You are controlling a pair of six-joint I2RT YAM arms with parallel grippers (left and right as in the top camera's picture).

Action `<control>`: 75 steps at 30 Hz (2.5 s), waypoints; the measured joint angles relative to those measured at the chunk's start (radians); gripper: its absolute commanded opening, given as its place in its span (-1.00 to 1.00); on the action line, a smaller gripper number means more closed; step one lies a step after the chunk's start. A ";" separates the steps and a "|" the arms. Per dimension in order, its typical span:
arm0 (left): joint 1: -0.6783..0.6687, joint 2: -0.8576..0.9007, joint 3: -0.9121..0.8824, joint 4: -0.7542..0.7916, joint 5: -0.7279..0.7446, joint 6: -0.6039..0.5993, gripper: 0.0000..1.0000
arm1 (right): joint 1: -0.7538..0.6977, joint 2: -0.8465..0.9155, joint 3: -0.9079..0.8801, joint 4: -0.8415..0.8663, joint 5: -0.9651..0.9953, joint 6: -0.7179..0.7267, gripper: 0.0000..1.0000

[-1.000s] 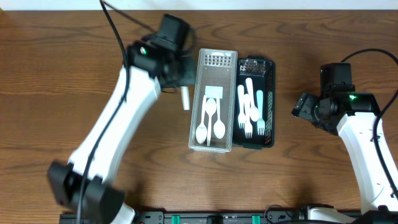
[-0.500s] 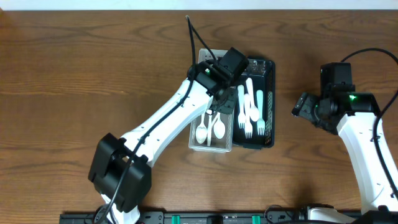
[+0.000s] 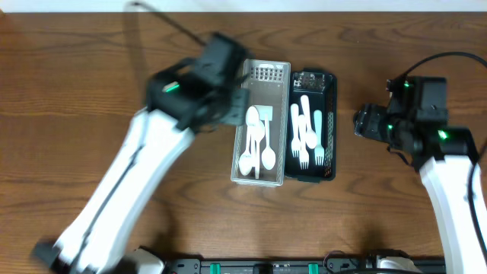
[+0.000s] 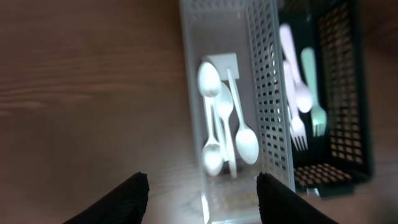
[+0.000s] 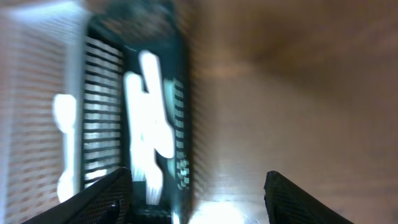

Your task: Pack container

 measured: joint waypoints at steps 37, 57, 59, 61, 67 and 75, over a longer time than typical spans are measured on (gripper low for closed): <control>0.045 -0.959 0.026 -0.354 -0.392 0.044 0.96 | 0.027 -0.811 0.069 -0.102 -0.071 -0.201 0.98; 0.145 -0.960 -0.127 -0.130 -0.441 0.143 0.96 | 0.027 -0.811 0.068 -0.531 -0.072 -0.205 0.98; 0.190 -0.961 -0.189 0.054 -0.454 0.194 0.96 | 0.027 -0.811 0.067 -0.570 -0.073 -0.205 0.99; 0.240 -0.966 -0.277 0.256 -0.465 0.225 0.96 | 0.027 -0.811 0.066 -0.605 -0.074 -0.206 0.98; 0.309 -1.056 -0.618 0.648 -0.470 0.272 0.96 | 0.027 -0.811 0.065 -0.649 -0.074 -0.205 0.98; 0.313 -1.278 -1.109 0.846 -0.471 0.285 0.96 | 0.027 -0.811 0.064 -0.655 -0.074 -0.205 0.99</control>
